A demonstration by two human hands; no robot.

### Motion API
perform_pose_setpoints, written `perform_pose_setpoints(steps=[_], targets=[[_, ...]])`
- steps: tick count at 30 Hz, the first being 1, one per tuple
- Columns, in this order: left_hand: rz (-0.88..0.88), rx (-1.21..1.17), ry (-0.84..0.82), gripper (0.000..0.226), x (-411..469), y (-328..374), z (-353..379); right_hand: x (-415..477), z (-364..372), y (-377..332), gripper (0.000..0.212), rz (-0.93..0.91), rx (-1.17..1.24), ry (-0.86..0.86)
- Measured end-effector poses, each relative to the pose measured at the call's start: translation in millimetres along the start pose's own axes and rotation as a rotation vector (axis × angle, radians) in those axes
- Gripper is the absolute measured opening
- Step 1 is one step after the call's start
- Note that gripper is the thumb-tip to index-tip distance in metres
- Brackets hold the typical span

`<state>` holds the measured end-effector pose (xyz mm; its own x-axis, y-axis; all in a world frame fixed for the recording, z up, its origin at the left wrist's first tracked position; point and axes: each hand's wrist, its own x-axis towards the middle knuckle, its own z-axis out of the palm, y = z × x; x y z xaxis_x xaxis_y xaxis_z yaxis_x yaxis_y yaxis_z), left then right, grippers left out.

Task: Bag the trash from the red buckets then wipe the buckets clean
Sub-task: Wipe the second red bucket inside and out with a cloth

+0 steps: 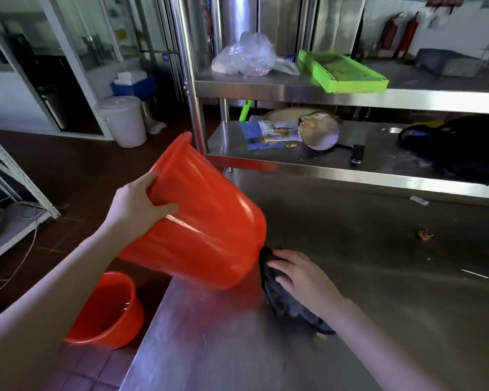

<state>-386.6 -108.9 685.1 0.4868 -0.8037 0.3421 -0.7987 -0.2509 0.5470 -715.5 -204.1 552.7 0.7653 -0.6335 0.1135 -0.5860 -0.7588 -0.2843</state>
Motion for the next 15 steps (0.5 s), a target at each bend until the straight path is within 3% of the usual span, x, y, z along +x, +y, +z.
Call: perform_pose_setpoints(steps=[3, 5, 10, 15], targets=[[0.187, 0.201, -0.009, 0.064, -18, -7, 1, 31, -20, -26, 0.03, 0.032, 0.274, 0.218], [0.31, 0.316, -0.019, 0.061, -34, -10, 4, 55, -37, -49, 0.034, 0.097, 0.507, 0.29], [0.53, 0.349, -0.123, 0.059, -79, -22, 2, 98, -60, -112, 0.067, 0.474, 1.088, 0.161], [0.547, 0.286, -0.059, 0.037, -109, -45, -5, 114, -41, -146, 0.101, 0.546, 0.917, 0.007]])
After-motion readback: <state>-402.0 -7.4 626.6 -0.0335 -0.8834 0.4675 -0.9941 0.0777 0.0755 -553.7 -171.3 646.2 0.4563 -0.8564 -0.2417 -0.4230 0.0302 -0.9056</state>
